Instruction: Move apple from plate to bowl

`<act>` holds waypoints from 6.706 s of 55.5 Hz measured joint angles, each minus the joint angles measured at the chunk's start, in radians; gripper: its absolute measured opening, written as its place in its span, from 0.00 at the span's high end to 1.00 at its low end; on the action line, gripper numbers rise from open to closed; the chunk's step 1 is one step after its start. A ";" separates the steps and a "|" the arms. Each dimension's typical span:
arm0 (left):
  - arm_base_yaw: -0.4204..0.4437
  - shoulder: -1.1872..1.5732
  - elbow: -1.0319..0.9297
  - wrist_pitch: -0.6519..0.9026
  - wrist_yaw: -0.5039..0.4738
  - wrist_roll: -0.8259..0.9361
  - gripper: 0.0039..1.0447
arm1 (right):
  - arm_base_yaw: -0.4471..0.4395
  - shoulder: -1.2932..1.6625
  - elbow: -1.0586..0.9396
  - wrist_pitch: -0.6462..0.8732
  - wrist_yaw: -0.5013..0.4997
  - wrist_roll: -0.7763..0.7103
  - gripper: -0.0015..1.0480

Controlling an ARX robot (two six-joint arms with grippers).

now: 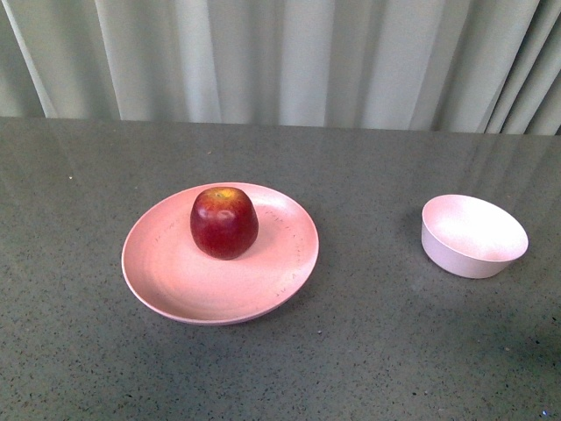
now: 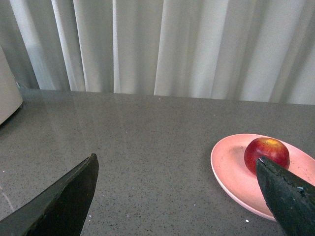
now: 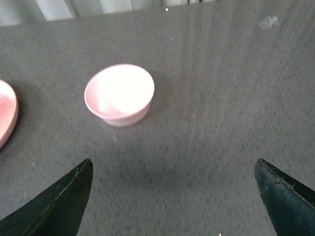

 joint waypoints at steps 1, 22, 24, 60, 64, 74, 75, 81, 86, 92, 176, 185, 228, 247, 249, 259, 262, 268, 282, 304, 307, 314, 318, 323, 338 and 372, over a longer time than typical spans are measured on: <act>0.000 0.000 0.000 0.000 0.000 0.000 0.08 | -0.002 0.026 0.009 0.017 -0.007 0.000 0.09; 0.000 0.000 0.000 0.000 0.000 0.000 0.08 | 0.010 0.915 0.390 0.249 -0.035 0.116 0.09; 0.000 0.000 0.000 0.000 0.000 0.000 0.08 | 0.016 0.948 0.411 0.250 -0.028 0.122 0.09; 0.000 0.000 0.000 0.000 0.000 0.000 0.08 | 0.099 1.229 0.617 0.211 0.069 0.156 0.09; 0.000 0.000 0.000 0.000 0.000 0.000 0.08 | 0.105 1.246 0.637 0.201 0.079 0.167 0.14; 0.000 0.000 0.000 0.000 0.000 0.000 0.08 | 0.117 1.286 0.682 0.159 0.105 0.190 0.39; 0.000 0.000 0.000 0.000 0.000 0.000 0.08 | 0.118 1.291 0.686 0.154 0.108 0.193 0.42; 0.000 0.000 0.000 0.000 0.000 0.000 0.08 | 0.125 1.300 0.706 0.135 0.115 0.216 0.59; 0.000 0.000 0.000 0.000 0.000 0.000 0.08 | 0.129 1.300 0.720 0.126 0.116 0.228 0.71; 0.000 0.000 0.000 0.000 0.000 0.000 0.08 | 0.139 1.298 0.735 0.112 0.109 0.232 0.86; 0.000 0.000 0.000 0.000 0.000 0.000 0.08 | 0.253 0.809 0.474 0.266 -0.011 0.290 0.09; 0.000 0.000 0.000 0.000 0.000 0.000 0.08 | 0.246 0.686 0.354 0.420 0.062 0.233 0.15; 0.000 0.000 0.000 0.000 0.000 0.000 0.08 | 0.116 0.235 -0.174 0.764 0.034 -0.044 0.98; 0.000 0.000 0.000 0.000 0.000 0.000 0.08 | 0.115 0.011 -0.254 0.631 0.033 -0.044 0.98; 0.000 0.000 0.000 0.000 0.000 0.000 0.08 | 0.115 -0.024 -0.254 0.599 0.033 -0.044 0.98; 0.000 0.000 0.000 0.000 0.000 0.000 0.08 | 0.115 -0.149 -0.255 0.487 0.033 -0.044 0.98; 0.000 0.000 0.000 0.000 0.000 0.000 0.08 | 0.115 -0.180 -0.255 0.457 0.033 -0.044 0.98; 0.000 0.000 0.000 0.000 0.000 0.000 0.08 | 0.115 -0.243 -0.255 0.397 0.033 -0.044 0.98; 0.000 0.000 0.000 0.000 0.000 0.000 0.08 | 0.115 -0.382 -0.255 0.264 0.033 -0.044 0.98; 0.000 0.000 0.000 0.000 0.000 0.000 0.08 | 0.115 -0.498 -0.255 0.149 0.033 -0.044 0.98; 0.000 0.000 0.000 0.000 0.000 0.000 0.08 | 0.115 -0.510 -0.255 0.137 0.033 -0.044 0.98; 0.000 0.000 0.000 0.000 0.000 0.000 0.08 | 0.115 -0.562 -0.255 0.080 0.034 -0.044 0.98; 0.000 0.000 0.000 0.000 0.000 0.000 0.08 | 0.115 -0.655 -0.255 -0.040 0.035 -0.045 0.98; 0.000 0.000 0.000 0.000 0.000 0.000 0.08 | 0.115 -0.697 -0.255 -0.057 0.033 -0.045 0.98; 0.000 0.000 0.000 0.000 0.000 0.000 0.08 | 0.115 -0.701 -0.255 -0.060 0.033 -0.045 0.85; 0.000 0.000 0.000 0.000 0.000 0.000 0.08 | 0.115 -0.701 -0.255 -0.060 0.033 -0.045 0.09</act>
